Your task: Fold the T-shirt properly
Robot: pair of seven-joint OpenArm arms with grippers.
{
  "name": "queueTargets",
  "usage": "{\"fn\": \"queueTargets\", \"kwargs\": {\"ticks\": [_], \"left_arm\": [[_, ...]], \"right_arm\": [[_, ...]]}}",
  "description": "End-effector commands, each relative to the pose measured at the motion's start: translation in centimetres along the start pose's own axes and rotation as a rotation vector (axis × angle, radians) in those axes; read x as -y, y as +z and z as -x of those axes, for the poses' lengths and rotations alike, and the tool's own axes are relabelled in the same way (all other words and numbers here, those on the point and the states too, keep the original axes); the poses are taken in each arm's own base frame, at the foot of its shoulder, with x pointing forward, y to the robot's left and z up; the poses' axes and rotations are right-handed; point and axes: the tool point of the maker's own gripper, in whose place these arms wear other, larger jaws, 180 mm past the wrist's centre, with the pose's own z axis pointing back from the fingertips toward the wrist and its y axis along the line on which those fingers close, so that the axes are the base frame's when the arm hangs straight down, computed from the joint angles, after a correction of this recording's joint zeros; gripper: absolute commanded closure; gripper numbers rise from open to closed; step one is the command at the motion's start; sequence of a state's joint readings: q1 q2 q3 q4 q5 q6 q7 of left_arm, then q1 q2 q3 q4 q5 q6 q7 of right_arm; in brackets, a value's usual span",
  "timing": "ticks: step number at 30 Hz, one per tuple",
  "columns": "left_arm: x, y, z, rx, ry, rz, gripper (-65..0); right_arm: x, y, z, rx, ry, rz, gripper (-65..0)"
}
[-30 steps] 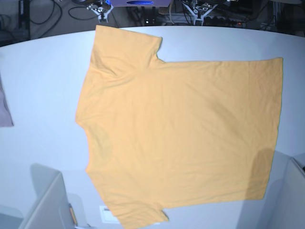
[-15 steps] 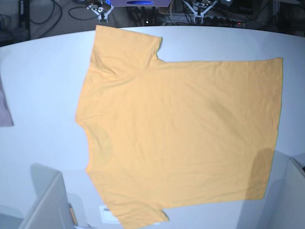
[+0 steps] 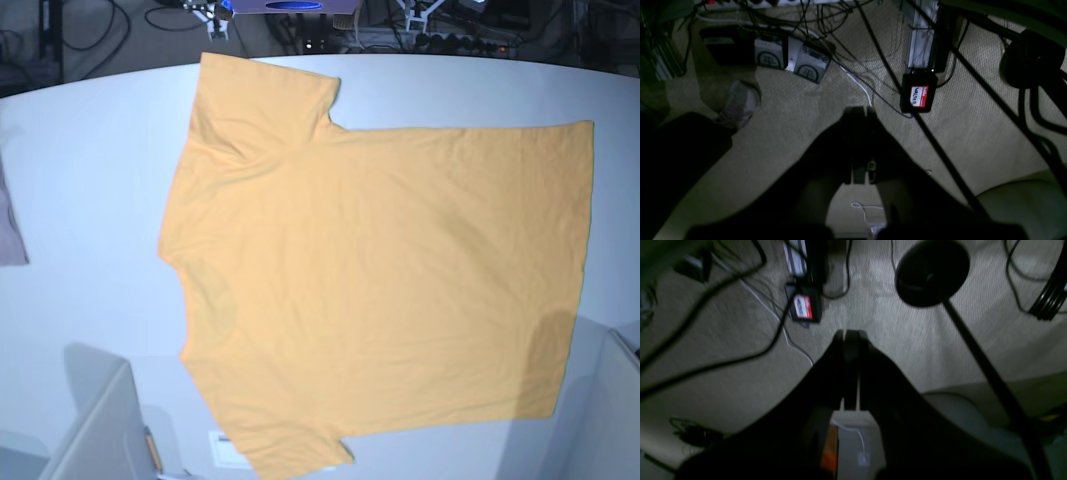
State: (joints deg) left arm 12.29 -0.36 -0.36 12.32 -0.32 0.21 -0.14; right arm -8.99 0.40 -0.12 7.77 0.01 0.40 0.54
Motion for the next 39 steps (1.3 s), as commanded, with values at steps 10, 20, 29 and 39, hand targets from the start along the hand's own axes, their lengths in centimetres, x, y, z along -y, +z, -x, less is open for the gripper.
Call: {"fn": "queueTargets", "kwargs": {"ticks": [10,20,29,39], "left_arm": [[0.1,1.1,4.7,0.037,-0.026,0.003,0.0],[-2.5,5.1,9.1,0.294,-0.064,-0.02,0.0],[-4.8,9.4,8.8,0.476,-0.089,-0.048,0.0],[-8.5,16.6,4.8,0.651,0.106,-0.097,0.0]], "right_arm": [[0.0,0.6,5.6,-0.018,0.002,0.007,0.0],[-0.2,2.7,7.7,0.068,-0.01,0.009,0.0],[-0.3,7.7,6.5,0.243,-0.008,0.013,0.0],[0.1,12.8,3.9,0.397,-0.033,0.023,0.0]]}}
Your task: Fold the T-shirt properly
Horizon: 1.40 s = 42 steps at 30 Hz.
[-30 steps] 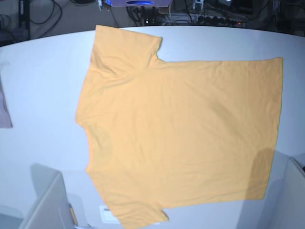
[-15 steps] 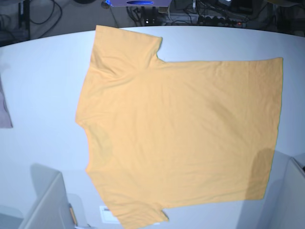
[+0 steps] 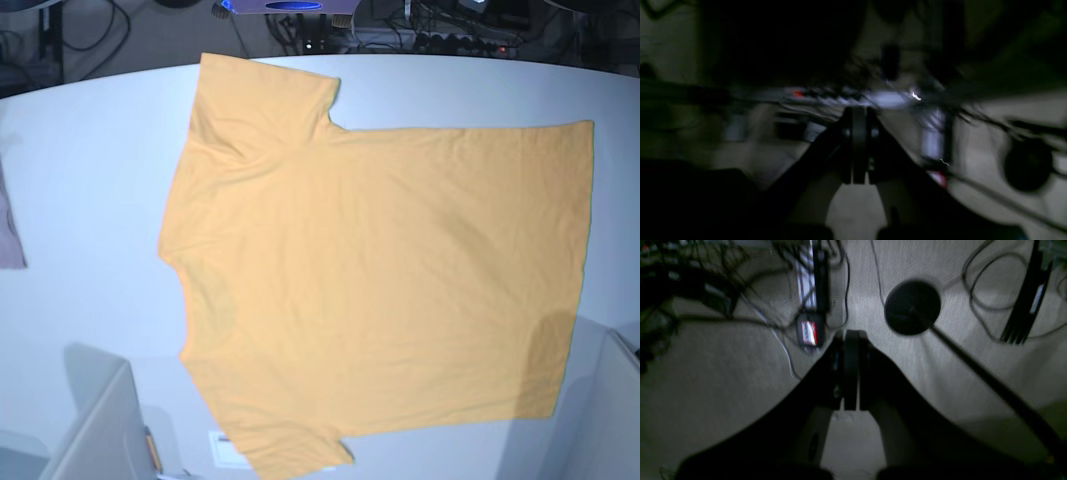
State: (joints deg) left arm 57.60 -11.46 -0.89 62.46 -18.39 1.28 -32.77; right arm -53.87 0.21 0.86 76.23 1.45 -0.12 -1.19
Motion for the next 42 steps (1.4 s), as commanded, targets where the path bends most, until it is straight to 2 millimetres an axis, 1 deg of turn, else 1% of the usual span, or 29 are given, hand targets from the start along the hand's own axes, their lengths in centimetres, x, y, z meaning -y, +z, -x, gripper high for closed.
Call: {"fn": "queueTargets", "kwargs": {"ticks": [1,2,4,6,8,10,13,16,18,19,21,22,23,24,25,26,27,30,31,32,33,37,39,40,41,42], "left_arm": [[-0.1,1.3,-0.1,0.007,0.001,0.014,0.0],[-0.9,1.5,-1.0,0.028,-0.001,-0.001,0.0],[-2.1,1.5,-2.7,0.073,-0.005,-0.034,0.0],[-2.9,1.5,-4.2,0.113,-0.008,-0.052,0.0],[-3.3,1.7,-5.8,0.154,0.007,-0.072,0.0],[-3.3,2.1,-7.9,0.209,0.009,-0.078,0.0],[-2.9,2.6,-10.9,0.28,0.011,-0.066,0.0],[-2.1,3.4,-14.0,0.353,0.024,-0.04,0.0],[-1.5,3.8,-16.2,0.407,0.032,-0.022,0.0],[-1.2,3.9,-17.2,0.435,0.037,-0.015,0.0],[-0.7,4.0,-18.9,0.479,0.042,-0.004,0.0],[-0.6,4.1,-19.6,0.499,0.044,0.0,0.0],[-0.4,4.2,-20.4,0.519,0.047,0.005,0.0],[-0.3,4.3,-20.9,0.534,0.049,0.01,-4.9],[-0.1,4.4,-21.7,0.555,0.05,0.016,-12.0],[0.0,4.5,-22.3,0.57,0.05,0.02,-19.1],[0.1,4.7,-22.9,0.587,0.049,0.026,-26.5],[0.0,4.6,-24.0,0.611,0.025,0.053,-46.6],[-0.3,4.4,-24.4,0.62,0.05,0.049,-51.0],[-0.7,4.1,-24.4,0.615,0.085,0.041,-53.8],[-1.1,3.6,-24.3,0.585,0.126,0.038,-54.8],[-4.3,0.9,-23.9,0.425,0.259,0.021,-54.6],[-5.4,0.4,-24.2,0.403,0.258,0.005,-53.6],[-6.0,0.3,-24.4,0.405,0.253,-0.012,-51.5],[-6.7,0.4,-24.8,0.412,0.249,-0.027,-47.9],[-6.9,0.4,-25.2,0.418,0.25,-0.024,-43.6]], "right_arm": [[1.2,0.8,-0.7,0.035,-0.026,0.029,0.0],[2.1,1.1,-1.3,0.054,-0.052,0.048,0.0],[4.1,1.6,-3.2,0.111,-0.102,0.093,0.0],[5.8,2.4,-5.0,0.163,-0.151,0.126,0.0],[6.8,3.5,-7.0,0.224,-0.18,0.14,0.0],[7.3,4.8,-9.8,0.302,-0.182,0.147,0.0],[7.0,6.8,-14.2,0.424,-0.168,0.135,0.0],[6.7,8.7,-18.8,0.551,-0.158,0.122,0.0],[6.5,9.7,-21.4,0.626,-0.155,0.114,0.0],[6.0,10.2,-22.7,0.662,-0.155,0.101,0.0],[4.4,11.0,-24.7,0.719,-0.18,0.04,0.0],[3.8,11.2,-25.3,0.736,-0.213,0.004,0.0],[3.2,11.3,-26.0,0.753,-0.261,-0.042,-6.0],[2.8,11.4,-26.5,0.764,-0.306,-0.079,-15.2],[2.8,11.4,-27.1,0.777,-0.348,-0.114,-24.0],[2.8,11.4,-27.6,0.775,-0.371,-0.146,-30.2],[2.6,11.1,-27.9,0.755,-0.397,-0.186,-32.9],[1.7,10.1,-28.9,0.669,-0.465,-0.314,-33.5],[1.4,9.5,-28.9,0.627,-0.48,-0.351,-33.9],[1.4,9.1,-29.1,0.603,-0.486,-0.374,-33.9],[1.5,8.8,-29.3,0.578,-0.483,-0.395,-34.1],[2.1,7.3,-29.1,0.532,-0.5,-0.408,-34.1],[2.4,6.5,-28.8,0.514,-0.506,-0.396,-34.1],[2.7,5.9,-28.3,0.497,-0.512,-0.386,-34.1],[2.9,5.3,-28.1,0.484,-0.519,-0.377,-34.1],[3.0,4.7,-27.7,0.466,-0.525,-0.371,-34.1]]}}
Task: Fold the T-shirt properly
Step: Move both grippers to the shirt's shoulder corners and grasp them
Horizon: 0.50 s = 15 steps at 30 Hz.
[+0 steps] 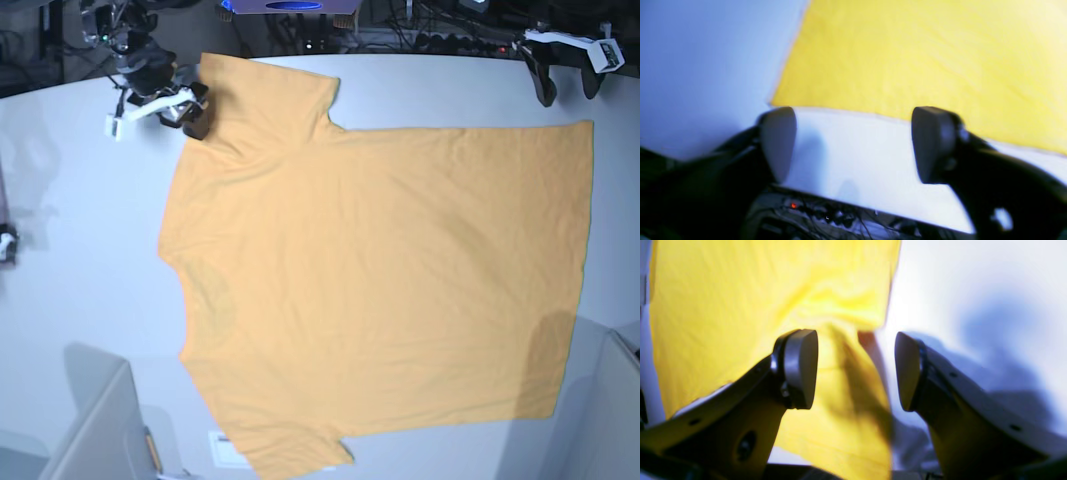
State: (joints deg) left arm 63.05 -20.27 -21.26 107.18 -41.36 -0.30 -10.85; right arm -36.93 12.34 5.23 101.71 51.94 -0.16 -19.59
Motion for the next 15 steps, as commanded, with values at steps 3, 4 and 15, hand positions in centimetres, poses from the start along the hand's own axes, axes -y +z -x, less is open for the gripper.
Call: {"fn": "queueTargets", "kwargs": {"ticks": [3,4,15], "left_arm": [[0.3,-0.1,-0.8,-0.003,-0.003,0.052,-32.6],[0.5,-0.2,-0.8,-0.017,-0.001,0.072,-29.8],[-6.0,-2.1,-3.1,-0.106,0.222,0.034,-45.3]], "right_arm": [[0.7,0.0,0.4,-0.007,0.009,0.012,-34.1],[0.4,0.0,1.1,-0.027,0.01,0.004,-34.1],[-1.2,-0.3,6.7,-0.159,0.133,-0.011,-33.2]]}}
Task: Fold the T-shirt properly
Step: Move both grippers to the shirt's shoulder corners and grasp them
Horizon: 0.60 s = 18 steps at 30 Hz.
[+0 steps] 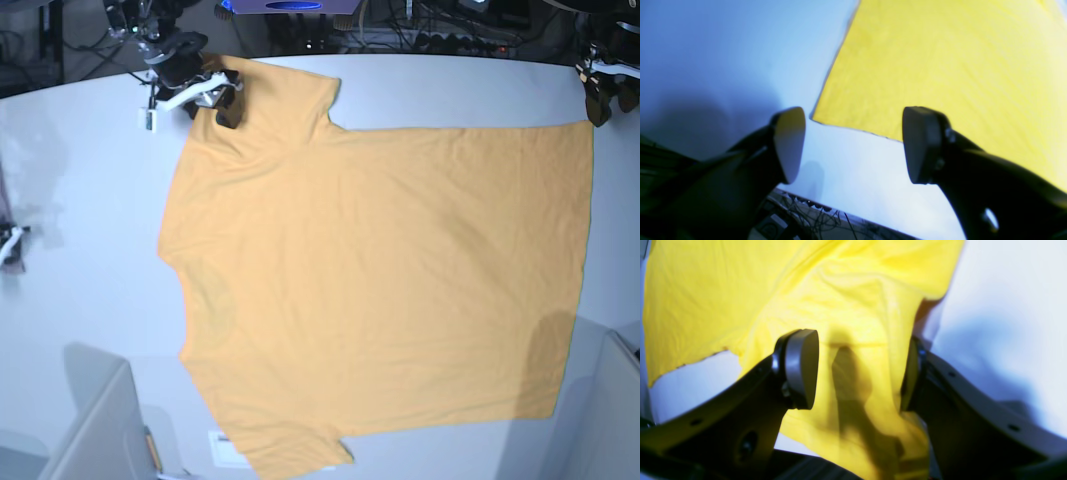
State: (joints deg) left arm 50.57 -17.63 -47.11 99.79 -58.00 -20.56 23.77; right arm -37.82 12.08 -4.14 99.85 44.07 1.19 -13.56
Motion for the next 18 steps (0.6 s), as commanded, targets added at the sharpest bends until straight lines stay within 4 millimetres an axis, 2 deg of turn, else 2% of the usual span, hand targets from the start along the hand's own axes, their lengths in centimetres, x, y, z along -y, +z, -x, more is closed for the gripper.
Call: {"fn": "queueTargets", "kwargs": {"ticks": [1,3,6,10,14,18], "left_arm": [[-0.4,0.2,-0.4,0.002,0.004,0.005,-46.4],[-1.8,-0.1,-0.1,-0.023,0.03,-0.016,-46.7],[-3.5,-0.6,0.6,-0.066,0.063,-0.043,-46.2],[-3.7,-1.7,1.4,-0.097,0.0,-0.075,-45.7],[-4.4,-3.0,2.6,-0.108,0.02,-0.112,-45.7],[-4.5,-4.3,2.9,-0.096,0.072,-0.109,-45.7]], "right_arm": [[1.1,0.4,2.8,-0.117,-0.005,0.039,-32.1],[1.4,0.3,3.1,-0.126,-0.007,0.045,-23.7],[1.3,0.3,3.2,-0.132,-0.002,0.041,0.0],[1.4,0.3,3.1,-0.126,-0.006,0.045,0.0],[1.5,0.3,3.0,-0.127,-0.004,0.046,0.0],[1.5,0.3,3.0,-0.127,-0.003,0.046,0.0]]}}
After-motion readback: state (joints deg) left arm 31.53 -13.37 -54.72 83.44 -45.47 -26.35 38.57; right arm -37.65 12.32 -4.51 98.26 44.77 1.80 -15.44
